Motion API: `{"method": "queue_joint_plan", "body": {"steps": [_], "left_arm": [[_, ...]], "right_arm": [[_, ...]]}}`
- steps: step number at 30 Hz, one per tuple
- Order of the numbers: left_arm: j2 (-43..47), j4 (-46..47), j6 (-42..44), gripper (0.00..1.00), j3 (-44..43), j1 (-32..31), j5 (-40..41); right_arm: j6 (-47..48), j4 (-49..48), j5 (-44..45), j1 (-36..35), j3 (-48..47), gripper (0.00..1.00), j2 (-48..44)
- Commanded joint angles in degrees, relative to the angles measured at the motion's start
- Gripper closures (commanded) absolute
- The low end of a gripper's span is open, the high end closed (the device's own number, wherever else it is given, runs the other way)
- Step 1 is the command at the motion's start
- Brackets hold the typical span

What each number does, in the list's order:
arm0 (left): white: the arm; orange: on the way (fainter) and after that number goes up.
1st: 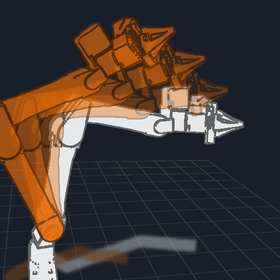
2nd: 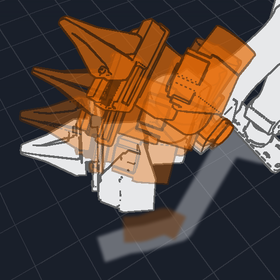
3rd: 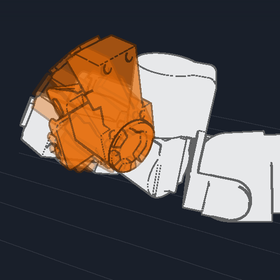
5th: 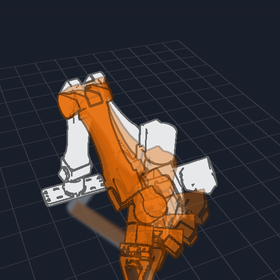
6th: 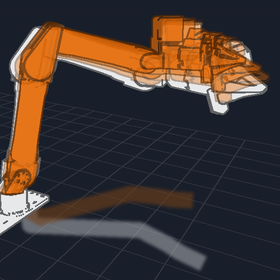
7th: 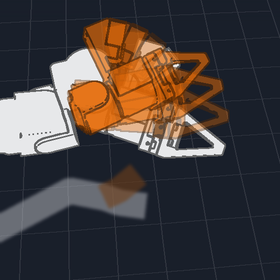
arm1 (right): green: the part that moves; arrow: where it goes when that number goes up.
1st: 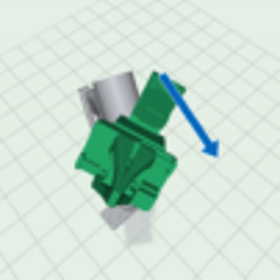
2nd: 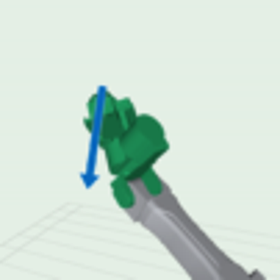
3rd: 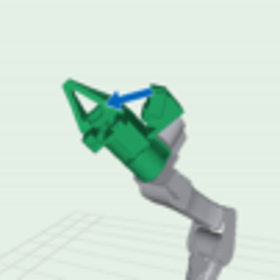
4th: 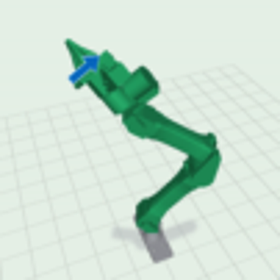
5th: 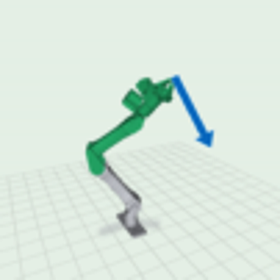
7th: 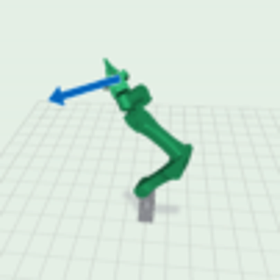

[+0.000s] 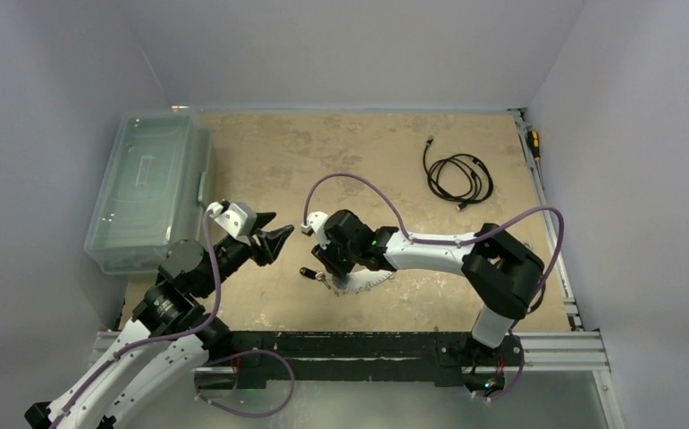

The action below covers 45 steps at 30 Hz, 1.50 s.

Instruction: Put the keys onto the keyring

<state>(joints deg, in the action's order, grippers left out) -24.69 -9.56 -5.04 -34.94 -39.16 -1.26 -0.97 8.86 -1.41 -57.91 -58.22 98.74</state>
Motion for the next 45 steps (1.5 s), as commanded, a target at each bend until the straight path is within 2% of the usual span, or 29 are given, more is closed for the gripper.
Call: {"method": "queue_joint_plan", "body": {"steps": [1,3,6,14,21,25,40,45], "left_arm": [[-0.44,0.44,0.73,0.53,-2.11,-0.18,0.26],[-0.45,0.42,0.8,0.53,-2.15,-0.17,0.35],[-0.45,0.42,0.87,0.53,-2.2,-0.15,0.31],[-0.98,0.57,0.86,0.53,-2.22,-0.15,-0.49],[-0.89,0.58,0.9,0.53,-2.07,-0.18,-0.84],[-1.05,0.54,0.9,0.53,-2.08,-0.2,-1.03],[-1.04,0.6,0.94,0.53,-1.98,-0.16,-0.94],[-0.99,0.46,0.9,0.53,-2.02,-0.18,-0.94]], "right_arm": [[0.22,-6.87,-3.49,1.3,2.04,0.53,-3.15],[-0.3,-8.11,-4.29,1.77,3.39,0.46,-4.62],[-0.86,-8.63,-4.51,2.2,5.12,0.44,-7.31],[-1.29,-11.32,-6.8,2.98,10.48,0.57,-10.63],[-2.19,-15.62,-10.13,5.61,11.99,0.65,-8.46],[-1.81,-17.2,-13.42,6.82,11.43,0.66,-6.45],[-0.67,-19.6,-26.83,11.61,7.94,0.49,0.93],[-0.85,-19.86,-28.72,12.37,7.67,0.49,2.69]]}}
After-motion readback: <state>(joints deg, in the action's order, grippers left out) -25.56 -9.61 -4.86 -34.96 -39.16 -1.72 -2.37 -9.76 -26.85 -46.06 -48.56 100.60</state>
